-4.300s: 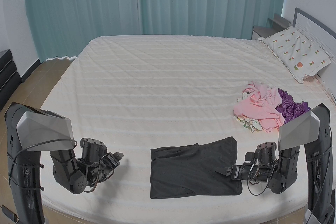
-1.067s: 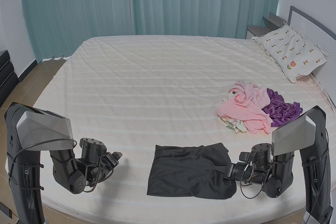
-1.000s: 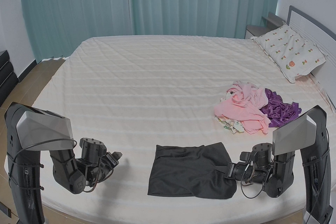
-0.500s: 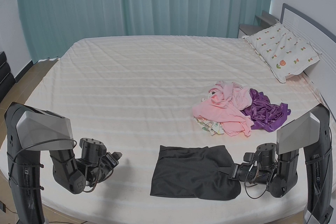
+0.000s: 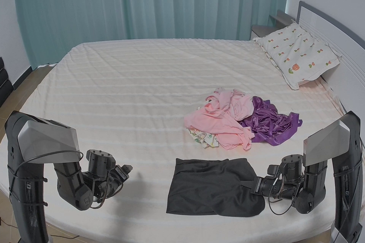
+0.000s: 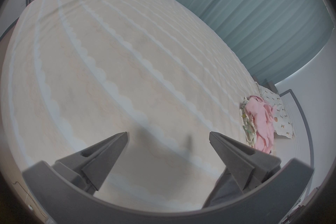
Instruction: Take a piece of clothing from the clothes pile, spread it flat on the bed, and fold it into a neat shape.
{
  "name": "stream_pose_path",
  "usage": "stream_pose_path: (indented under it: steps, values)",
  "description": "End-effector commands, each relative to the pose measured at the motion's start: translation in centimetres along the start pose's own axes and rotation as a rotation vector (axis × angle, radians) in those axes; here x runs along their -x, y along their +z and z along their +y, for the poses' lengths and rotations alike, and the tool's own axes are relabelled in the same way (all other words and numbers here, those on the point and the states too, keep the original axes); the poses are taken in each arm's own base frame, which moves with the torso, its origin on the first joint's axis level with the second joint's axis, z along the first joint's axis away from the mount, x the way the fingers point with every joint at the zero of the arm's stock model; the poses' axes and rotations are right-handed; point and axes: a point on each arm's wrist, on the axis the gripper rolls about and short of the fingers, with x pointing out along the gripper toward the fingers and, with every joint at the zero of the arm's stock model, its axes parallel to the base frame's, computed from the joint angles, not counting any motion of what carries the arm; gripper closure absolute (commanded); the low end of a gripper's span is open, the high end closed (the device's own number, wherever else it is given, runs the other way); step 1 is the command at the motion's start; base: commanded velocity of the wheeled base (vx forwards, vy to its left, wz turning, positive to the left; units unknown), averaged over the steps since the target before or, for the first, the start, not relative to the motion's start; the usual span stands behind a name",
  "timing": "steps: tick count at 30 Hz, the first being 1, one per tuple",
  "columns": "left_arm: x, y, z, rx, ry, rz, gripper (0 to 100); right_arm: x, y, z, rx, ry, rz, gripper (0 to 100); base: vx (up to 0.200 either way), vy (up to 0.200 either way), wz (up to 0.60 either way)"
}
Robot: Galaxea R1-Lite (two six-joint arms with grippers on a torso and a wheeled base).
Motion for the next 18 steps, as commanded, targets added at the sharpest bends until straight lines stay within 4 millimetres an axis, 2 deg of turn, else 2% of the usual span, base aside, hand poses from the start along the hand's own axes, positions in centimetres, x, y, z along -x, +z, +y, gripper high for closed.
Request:
stream_pose_path:
  steps: [1,5,15,16,18]
  values:
    - [0.0,-0.01,0.0,0.0,0.0,0.0,0,0.05,0.16,0.05,0.004,0.006,-0.011,100,0.0,-0.2,0.0]
    - [0.0,-0.01,0.0,0.0,0.001,-0.001,0,0.05,0.16,0.05,0.007,0.006,-0.011,100,0.0,-0.2,0.0]
    - [0.0,-0.01,0.0,0.002,0.001,-0.001,0,-0.08,-0.24,-0.06,0.011,-0.001,0.003,100,0.0,0.0,0.0]
    - [0.01,-0.03,0.03,0.003,0.002,0.0,0,-0.12,-0.46,-0.06,0.012,-0.003,0.011,0,0.0,0.0,0.0]
    - [0.04,0.0,0.0,0.003,0.001,-0.001,0,-0.16,-0.54,-0.08,0.012,-0.003,0.015,0,0.0,0.0,0.0]
